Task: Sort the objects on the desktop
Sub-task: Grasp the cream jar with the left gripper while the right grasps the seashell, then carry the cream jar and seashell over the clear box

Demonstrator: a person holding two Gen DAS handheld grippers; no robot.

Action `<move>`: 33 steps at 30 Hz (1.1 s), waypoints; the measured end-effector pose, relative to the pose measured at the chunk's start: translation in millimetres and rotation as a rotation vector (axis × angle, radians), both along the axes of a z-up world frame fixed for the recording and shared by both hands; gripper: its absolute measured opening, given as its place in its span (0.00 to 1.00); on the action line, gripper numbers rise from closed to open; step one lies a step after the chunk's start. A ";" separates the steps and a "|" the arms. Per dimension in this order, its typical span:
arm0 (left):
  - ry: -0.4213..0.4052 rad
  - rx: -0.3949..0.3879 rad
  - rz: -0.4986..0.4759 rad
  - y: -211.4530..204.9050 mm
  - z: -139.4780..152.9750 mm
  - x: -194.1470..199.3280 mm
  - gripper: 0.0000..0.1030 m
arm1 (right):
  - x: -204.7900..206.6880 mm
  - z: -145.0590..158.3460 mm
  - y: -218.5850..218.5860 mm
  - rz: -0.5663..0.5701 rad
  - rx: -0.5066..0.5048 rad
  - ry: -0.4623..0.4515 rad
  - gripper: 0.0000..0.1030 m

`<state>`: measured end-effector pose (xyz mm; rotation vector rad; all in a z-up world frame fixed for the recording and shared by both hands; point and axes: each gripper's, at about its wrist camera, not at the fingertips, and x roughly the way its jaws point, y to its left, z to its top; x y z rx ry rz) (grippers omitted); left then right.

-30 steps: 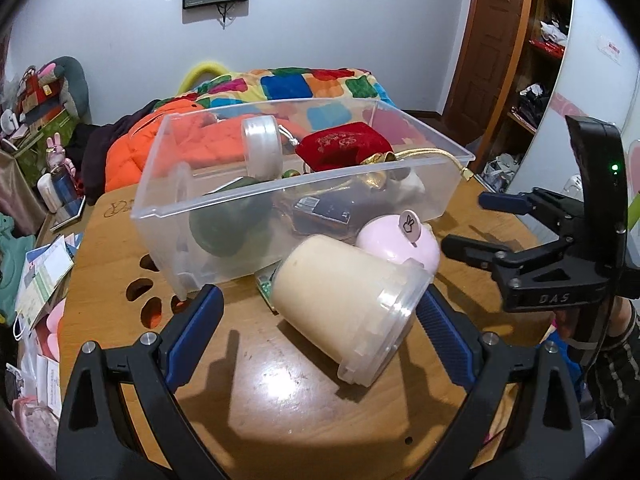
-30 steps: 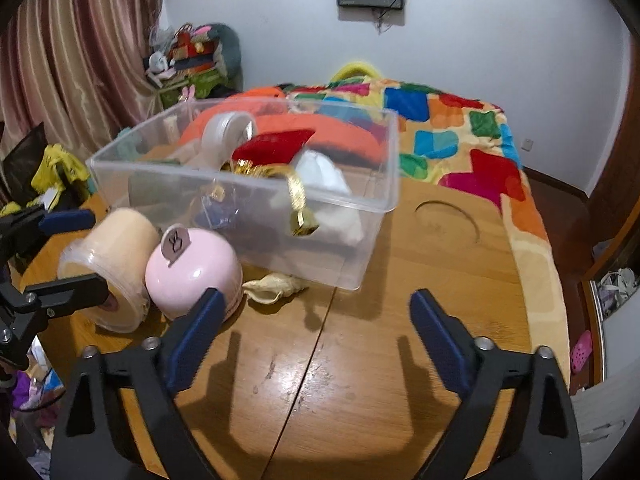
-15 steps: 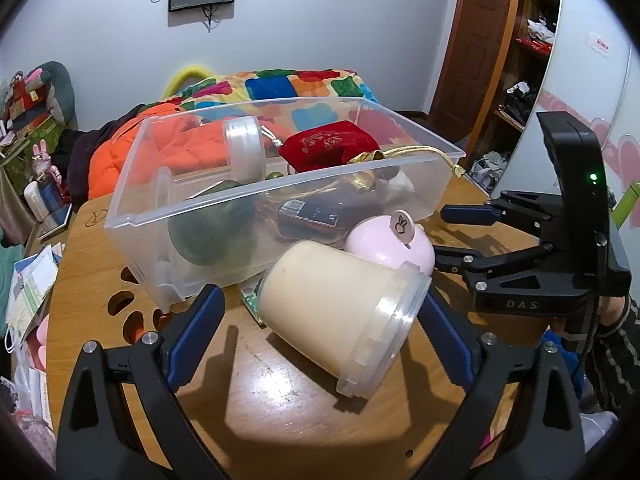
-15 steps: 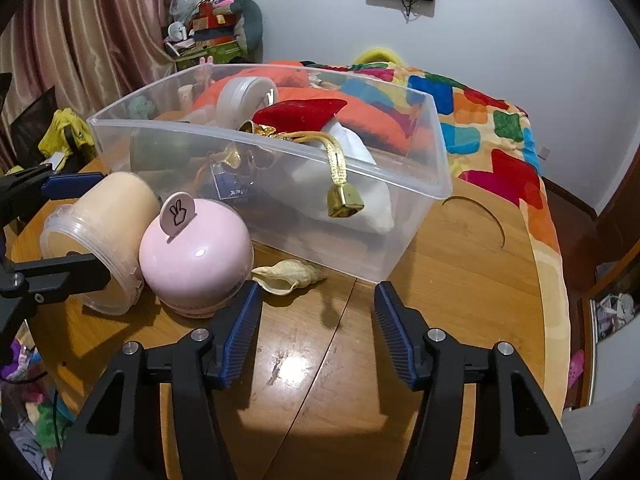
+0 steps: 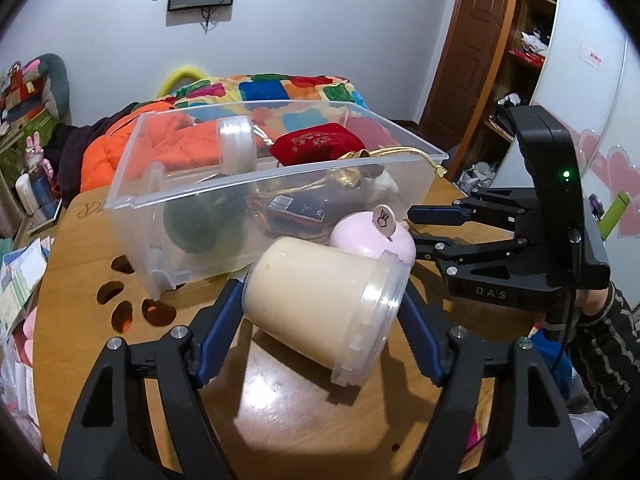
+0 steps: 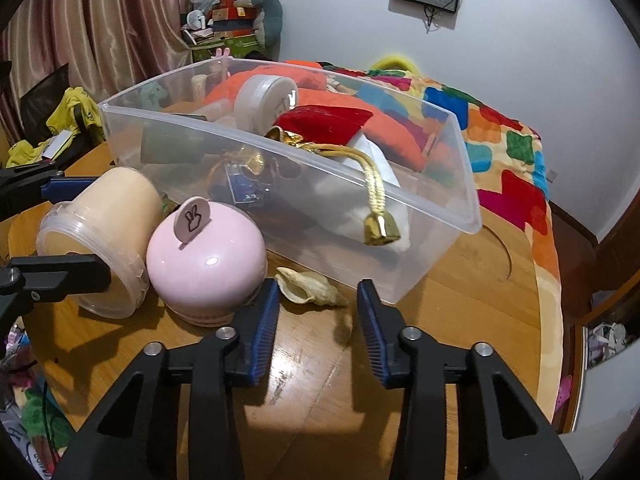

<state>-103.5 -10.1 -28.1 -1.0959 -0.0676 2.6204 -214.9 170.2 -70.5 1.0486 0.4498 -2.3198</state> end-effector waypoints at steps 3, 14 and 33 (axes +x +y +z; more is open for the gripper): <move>-0.004 0.008 0.030 -7.2 0.4 4.0 0.70 | 0.3 -0.3 -2.7 0.011 0.004 0.007 0.28; 0.000 0.012 0.108 -22.3 1.7 14.4 0.69 | 5.5 -0.9 3.1 -0.007 -0.010 0.016 0.25; 0.023 0.026 0.155 -26.3 17.3 17.7 0.63 | 27.3 31.6 26.4 -0.057 -0.121 0.043 0.25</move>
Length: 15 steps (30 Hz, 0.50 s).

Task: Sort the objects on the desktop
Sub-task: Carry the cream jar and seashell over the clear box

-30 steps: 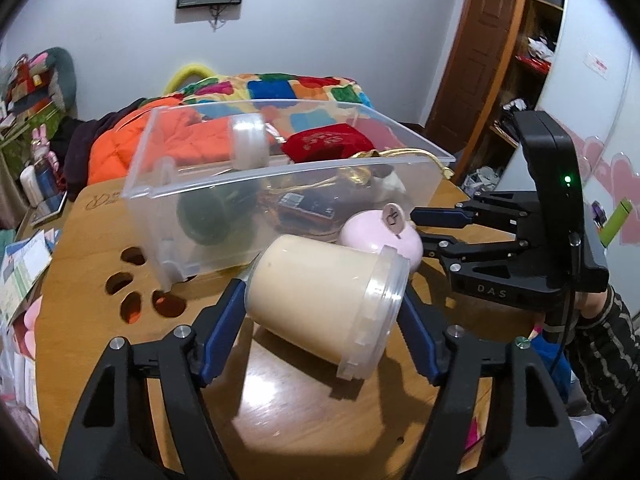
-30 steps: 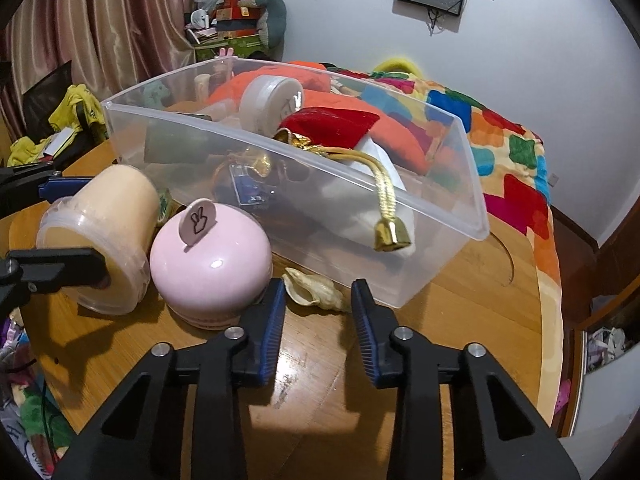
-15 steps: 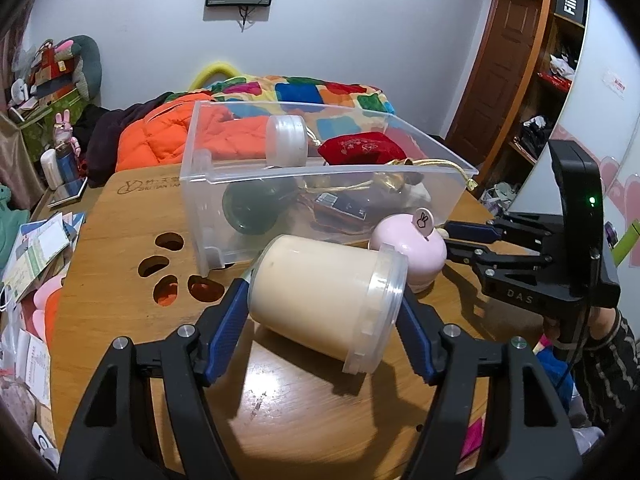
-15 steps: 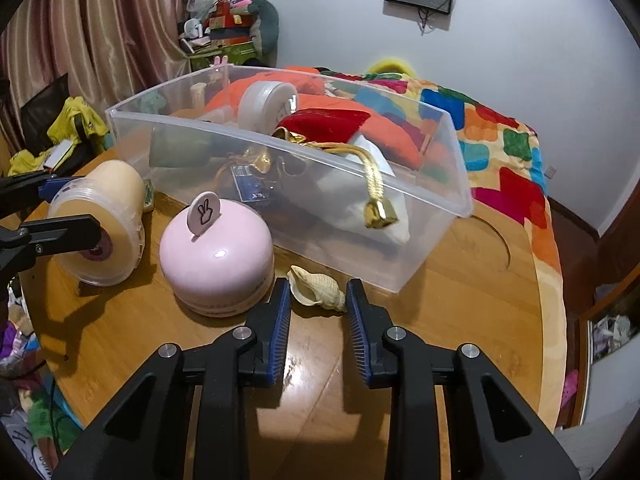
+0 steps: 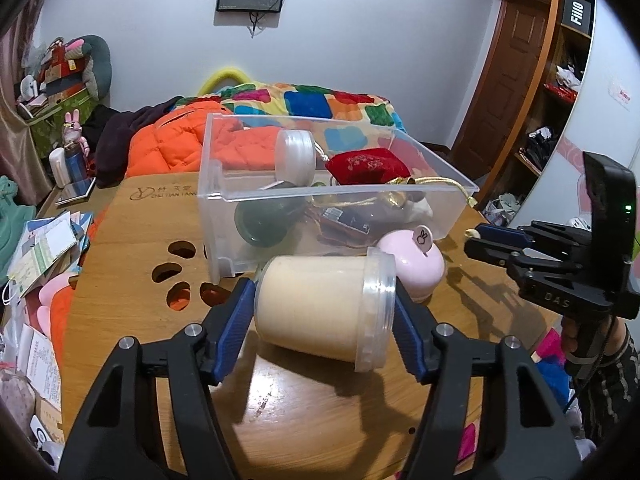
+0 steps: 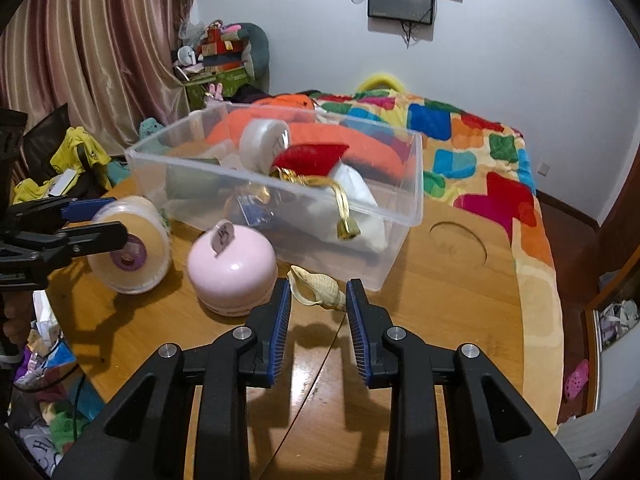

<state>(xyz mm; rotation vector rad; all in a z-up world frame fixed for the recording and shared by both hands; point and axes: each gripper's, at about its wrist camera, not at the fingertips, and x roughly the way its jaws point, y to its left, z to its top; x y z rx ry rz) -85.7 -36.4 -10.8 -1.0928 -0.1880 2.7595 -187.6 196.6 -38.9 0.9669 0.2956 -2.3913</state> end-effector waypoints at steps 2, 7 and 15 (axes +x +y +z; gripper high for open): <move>0.004 -0.002 0.005 0.4 2.3 0.7 0.62 | 4.1 5.9 -1.1 0.004 -0.005 0.015 0.25; 0.027 0.004 0.011 -0.5 10.9 3.2 0.62 | 11.1 16.5 -3.2 0.012 -0.020 0.040 0.25; 0.067 -0.001 0.028 -4.4 28.6 7.1 0.62 | 17.2 30.6 -6.2 0.022 -0.025 0.072 0.25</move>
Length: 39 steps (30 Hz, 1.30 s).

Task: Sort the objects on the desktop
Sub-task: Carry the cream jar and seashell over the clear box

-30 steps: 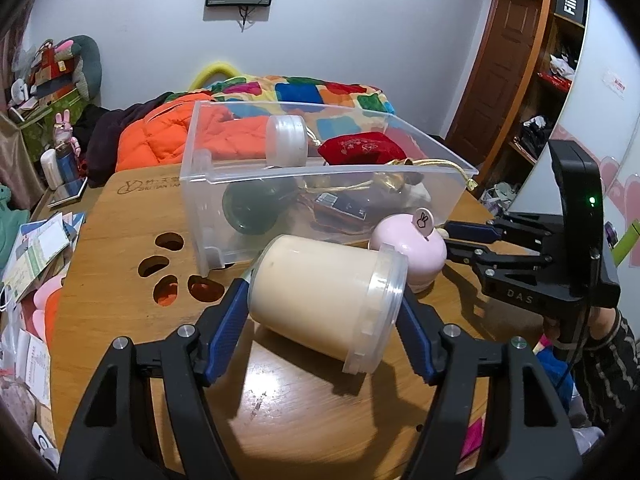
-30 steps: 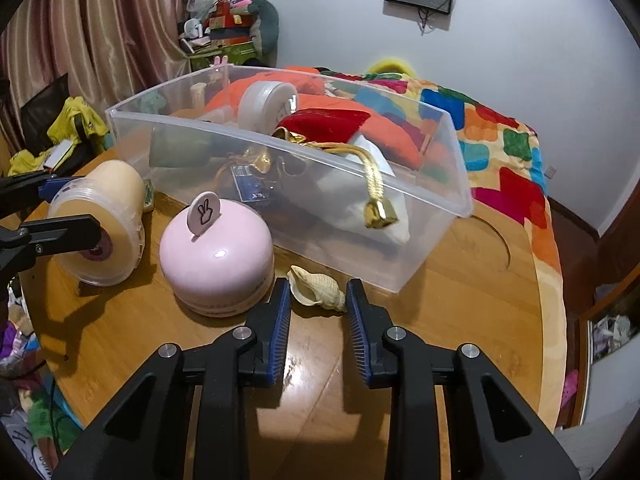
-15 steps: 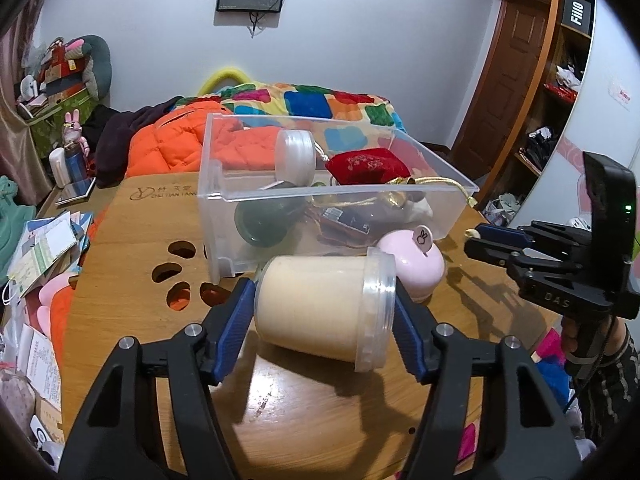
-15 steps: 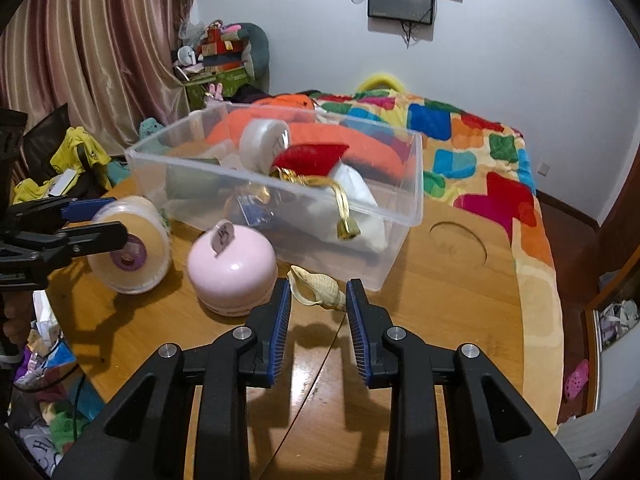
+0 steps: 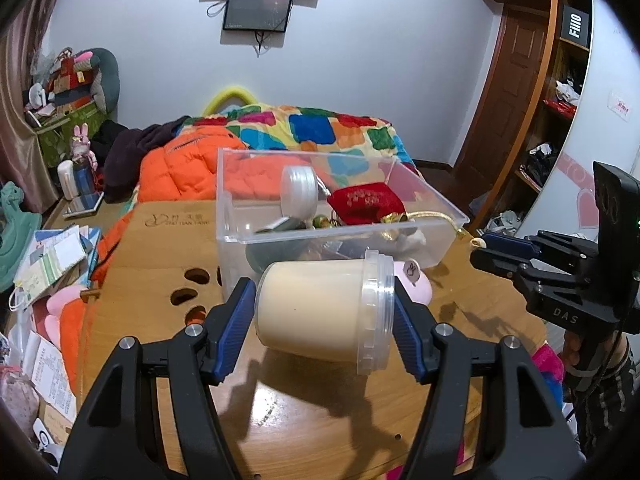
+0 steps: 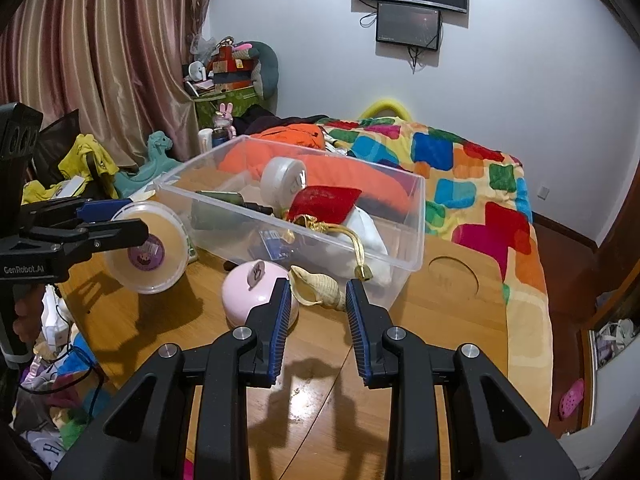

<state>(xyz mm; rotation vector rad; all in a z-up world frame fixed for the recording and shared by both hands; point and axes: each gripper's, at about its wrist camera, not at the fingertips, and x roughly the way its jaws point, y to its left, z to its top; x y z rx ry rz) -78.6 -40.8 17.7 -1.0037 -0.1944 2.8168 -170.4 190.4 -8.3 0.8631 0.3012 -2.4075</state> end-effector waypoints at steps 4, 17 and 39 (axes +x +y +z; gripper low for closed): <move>0.011 0.001 0.006 -0.9 6.9 0.5 0.62 | 2.5 6.2 0.3 0.007 -0.003 0.014 0.25; 0.072 0.008 0.012 -5.8 35.3 -9.0 0.62 | -0.8 20.9 0.4 0.011 -0.015 0.046 0.25; 0.054 0.048 -0.031 -2.5 38.8 -77.4 0.62 | -50.0 23.9 -16.2 0.011 -0.008 0.061 0.25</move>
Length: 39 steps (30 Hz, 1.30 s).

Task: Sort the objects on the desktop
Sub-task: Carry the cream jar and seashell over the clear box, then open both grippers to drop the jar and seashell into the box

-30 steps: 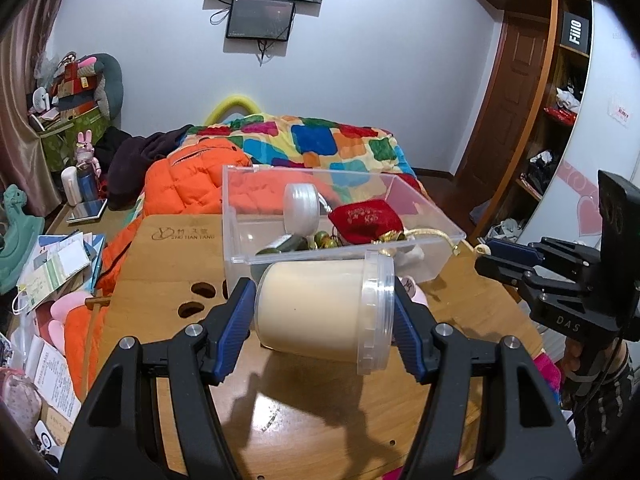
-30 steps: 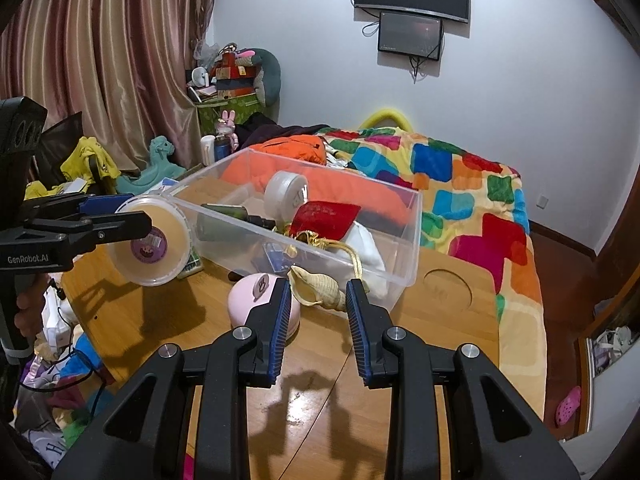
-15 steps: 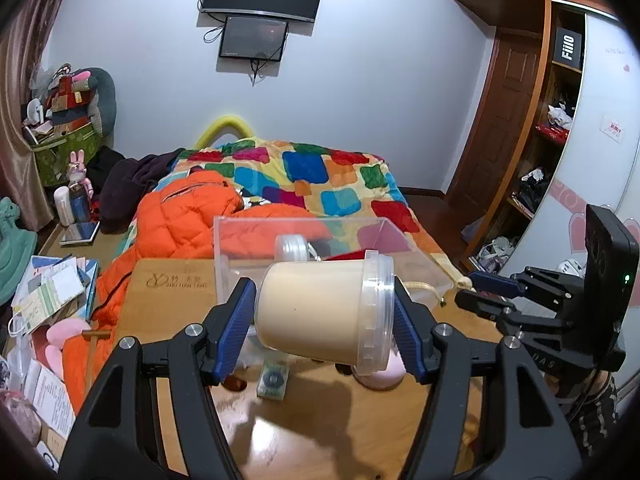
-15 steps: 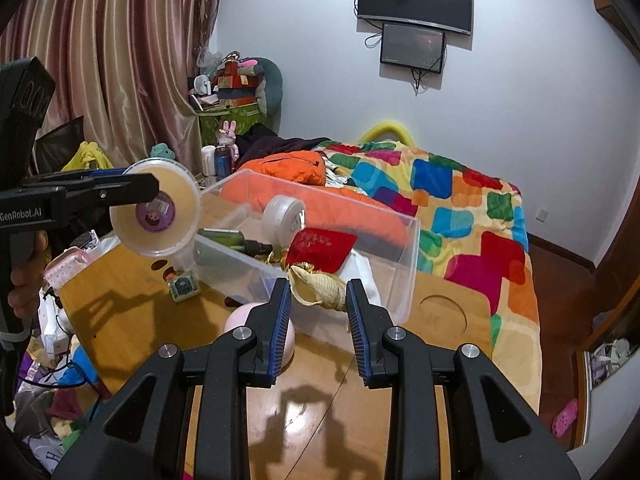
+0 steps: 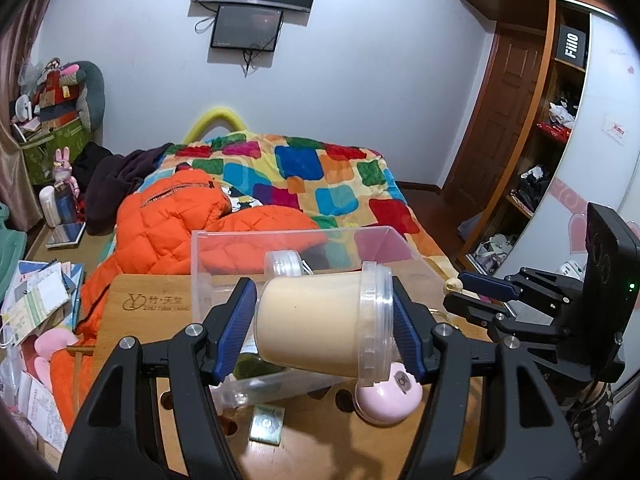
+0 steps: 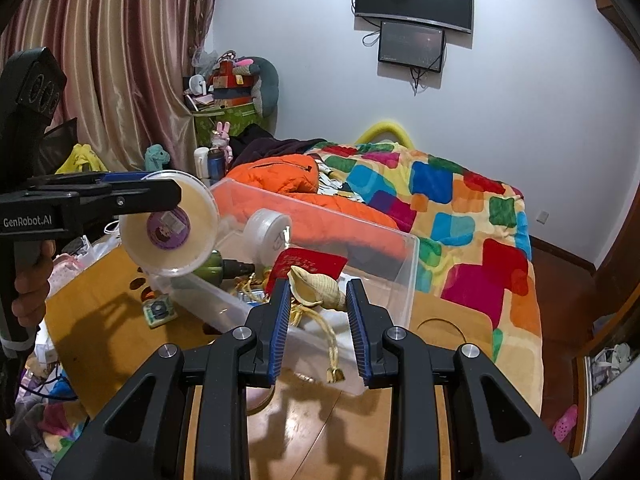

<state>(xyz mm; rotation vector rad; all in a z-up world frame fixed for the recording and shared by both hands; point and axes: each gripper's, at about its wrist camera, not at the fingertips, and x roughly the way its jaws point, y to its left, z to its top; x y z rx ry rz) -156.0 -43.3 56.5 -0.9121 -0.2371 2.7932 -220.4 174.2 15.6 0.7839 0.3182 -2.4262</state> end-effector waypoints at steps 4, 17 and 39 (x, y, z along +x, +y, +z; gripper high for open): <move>-0.020 -0.005 0.000 1.5 -8.8 -12.5 0.62 | -12.0 -7.9 -1.9 0.000 0.003 -0.022 0.25; -0.054 -0.030 -0.017 12.1 -26.8 -36.7 0.62 | -33.2 -34.5 -4.9 0.003 0.025 -0.084 0.25; -0.130 -0.149 -0.017 31.5 -62.4 -48.5 0.62 | -41.4 -35.2 -17.6 -0.015 0.141 -0.062 0.25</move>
